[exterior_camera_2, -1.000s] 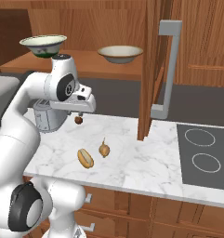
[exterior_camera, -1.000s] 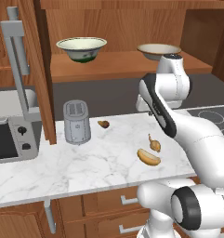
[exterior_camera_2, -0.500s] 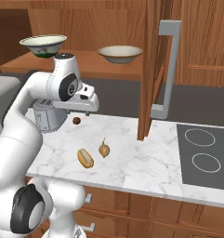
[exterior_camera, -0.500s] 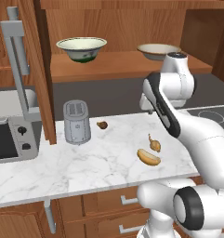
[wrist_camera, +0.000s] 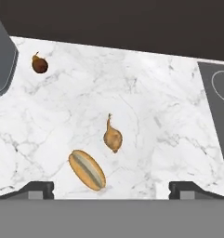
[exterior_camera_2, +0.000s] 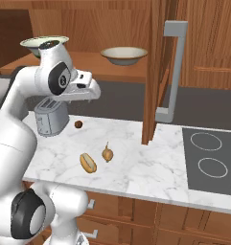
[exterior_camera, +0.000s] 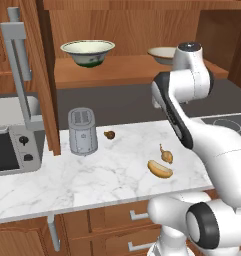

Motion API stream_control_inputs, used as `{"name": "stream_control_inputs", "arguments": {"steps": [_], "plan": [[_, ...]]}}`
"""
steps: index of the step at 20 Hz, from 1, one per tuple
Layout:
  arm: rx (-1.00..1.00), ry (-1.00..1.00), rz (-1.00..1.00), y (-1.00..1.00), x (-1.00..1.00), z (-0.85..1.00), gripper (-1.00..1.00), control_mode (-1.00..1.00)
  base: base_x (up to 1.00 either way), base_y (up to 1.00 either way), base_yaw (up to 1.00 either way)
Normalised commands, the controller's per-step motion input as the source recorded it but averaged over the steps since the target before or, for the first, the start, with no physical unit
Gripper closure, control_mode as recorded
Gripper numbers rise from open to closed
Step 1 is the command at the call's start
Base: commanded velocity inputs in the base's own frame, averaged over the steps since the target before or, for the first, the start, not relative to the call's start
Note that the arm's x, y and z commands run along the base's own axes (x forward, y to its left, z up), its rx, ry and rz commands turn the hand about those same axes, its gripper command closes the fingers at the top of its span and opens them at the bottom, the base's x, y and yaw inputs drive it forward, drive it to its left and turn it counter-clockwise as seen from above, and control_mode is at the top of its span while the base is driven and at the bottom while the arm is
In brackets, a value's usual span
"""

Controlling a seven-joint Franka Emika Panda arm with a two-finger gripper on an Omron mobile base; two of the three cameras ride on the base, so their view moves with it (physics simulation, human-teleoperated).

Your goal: Pick both bowls and place them on the counter. Then place the onion in one bowl and place the hotdog bun in the other bowl.

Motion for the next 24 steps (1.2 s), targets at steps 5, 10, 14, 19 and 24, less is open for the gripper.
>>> {"name": "stream_control_inputs", "arguments": {"steps": [5, 10, 14, 19, 24], "plan": [[-0.25, -0.25, 0.07, 0.0, 0.0, 0.53, -1.0, -1.0, 0.0, 0.0, 0.0], [-0.23, -0.27, 0.08, -0.02, 0.0, 0.51, -1.0, -1.0, 0.0, 0.0, 0.0], [-0.19, -0.2, 0.12, -0.06, 0.01, 0.57, -1.0, -1.0, 0.0, 0.0, 0.0], [-0.16, -0.15, 0.11, -0.03, 0.09, 0.65, -1.0, -1.0, 0.0, 0.0, 0.0], [-0.14, -0.03, 0.08, -0.02, 0.22, 0.73, -1.0, -1.0, 0.0, 0.0, 0.0]]}}
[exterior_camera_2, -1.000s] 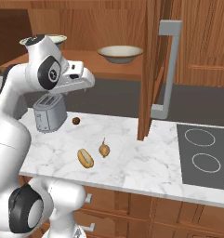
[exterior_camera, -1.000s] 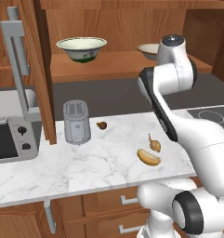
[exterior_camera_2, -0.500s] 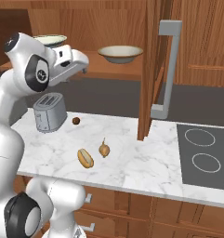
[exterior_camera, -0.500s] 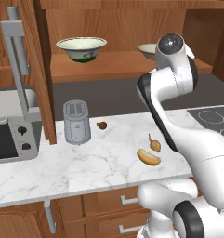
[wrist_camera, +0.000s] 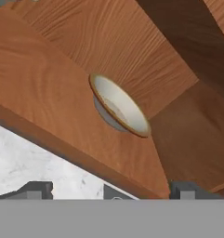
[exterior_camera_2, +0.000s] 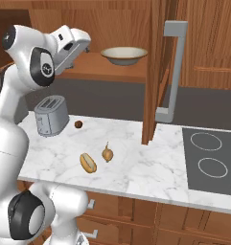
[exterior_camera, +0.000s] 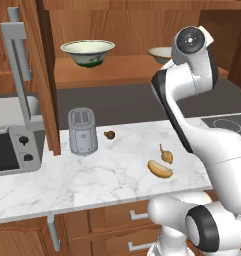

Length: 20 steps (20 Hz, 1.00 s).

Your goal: Pick both bowls and place them on the counter. Then place the onion in one bowl and place the hotdog bun in the other bowl.

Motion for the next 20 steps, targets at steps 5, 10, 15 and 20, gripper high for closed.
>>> {"name": "stream_control_inputs", "arguments": {"steps": [5, 10, 15, 20], "plan": [[-0.04, 0.01, 0.01, -0.08, 0.26, 0.16, -1.0, -1.0, 0.0, 0.0, 0.0], [0.0, 0.04, 0.0, -0.13, 0.3, -0.02, -1.0, -1.0, 0.0, 0.0, 0.0], [0.0, 0.13, 0.03, -0.02, 0.51, -0.19, -1.0, -1.0, 0.0, 0.0, 0.0], [0.0, 0.13, 0.04, 0.0, 0.62, -0.3, -1.0, -1.0, 0.0, 0.0, 0.0]]}}
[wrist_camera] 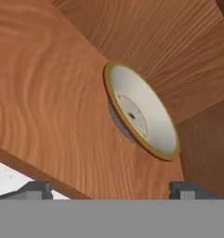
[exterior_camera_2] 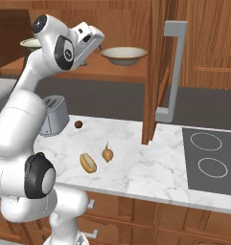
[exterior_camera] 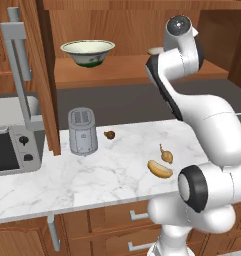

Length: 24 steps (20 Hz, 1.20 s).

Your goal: Pick both bowls and place them on the counter. Then place the onion in one bowl and place the hotdog bun in the other bowl.

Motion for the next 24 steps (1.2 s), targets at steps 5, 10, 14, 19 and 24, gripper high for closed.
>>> {"name": "stream_control_inputs", "arguments": {"steps": [5, 10, 14, 19, 24], "plan": [[-0.02, 0.14, 0.02, -0.09, 0.5, -0.06, -1.0, -1.0, 0.0, 0.0, 0.0], [-0.03, 0.16, 0.01, -0.12, 0.51, 0.0, -1.0, -1.0, 0.0, 0.0, 0.0], [-0.03, 0.15, 0.02, -0.08, 0.57, -0.01, -1.0, -1.0, 0.0, 0.0, 0.0], [0.0, 0.09, 0.05, -0.11, 0.51, -0.13, -1.0, -1.0, 0.0, 0.0, 0.0], [0.0, 0.04, 0.06, -0.16, 0.5, -0.17, -1.0, -1.0, 0.0, 0.0, 0.0]]}}
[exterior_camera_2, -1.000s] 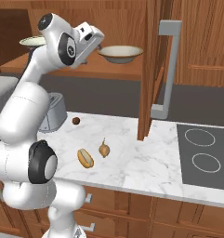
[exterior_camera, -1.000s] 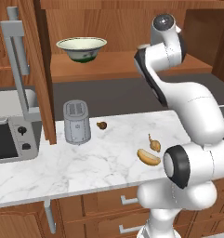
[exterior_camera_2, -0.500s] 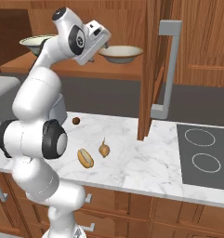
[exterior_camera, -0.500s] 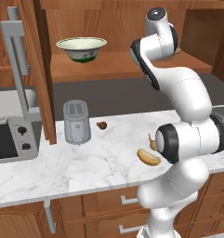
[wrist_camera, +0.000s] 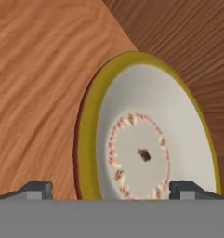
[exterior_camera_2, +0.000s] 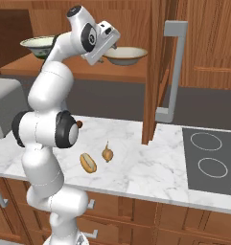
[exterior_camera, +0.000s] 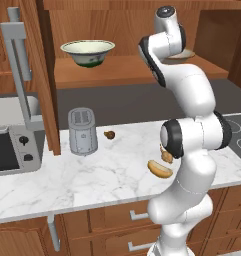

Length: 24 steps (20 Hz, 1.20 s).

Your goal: Pick both bowls and place them on the counter. Then place the onion in one bowl and place the hotdog bun in the other bowl.

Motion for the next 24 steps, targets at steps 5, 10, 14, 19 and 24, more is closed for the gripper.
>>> {"name": "stream_control_inputs", "arguments": {"steps": [5, 10, 14, 19, 24], "plan": [[0.0, 0.02, 0.06, -0.13, 0.42, -0.21, -1.0, -1.0, 0.0, 0.0, 0.0], [0.0, 0.02, 0.03, -0.04, 0.13, -0.21, -1.0, -1.0, 0.0, 0.0, 0.0], [0.0, 0.01, 0.01, 0.0, 0.09, -0.24, 1.0, -1.0, 0.0, 0.0, 0.0], [0.0, 0.0, 0.0, 0.0, 0.03, -0.12, 1.0, -1.0, 0.0, 0.0, 0.0], [0.0, -0.02, 0.0, 0.0, -0.18, -0.04, 1.0, -1.0, 0.0, 0.0, 0.0]]}}
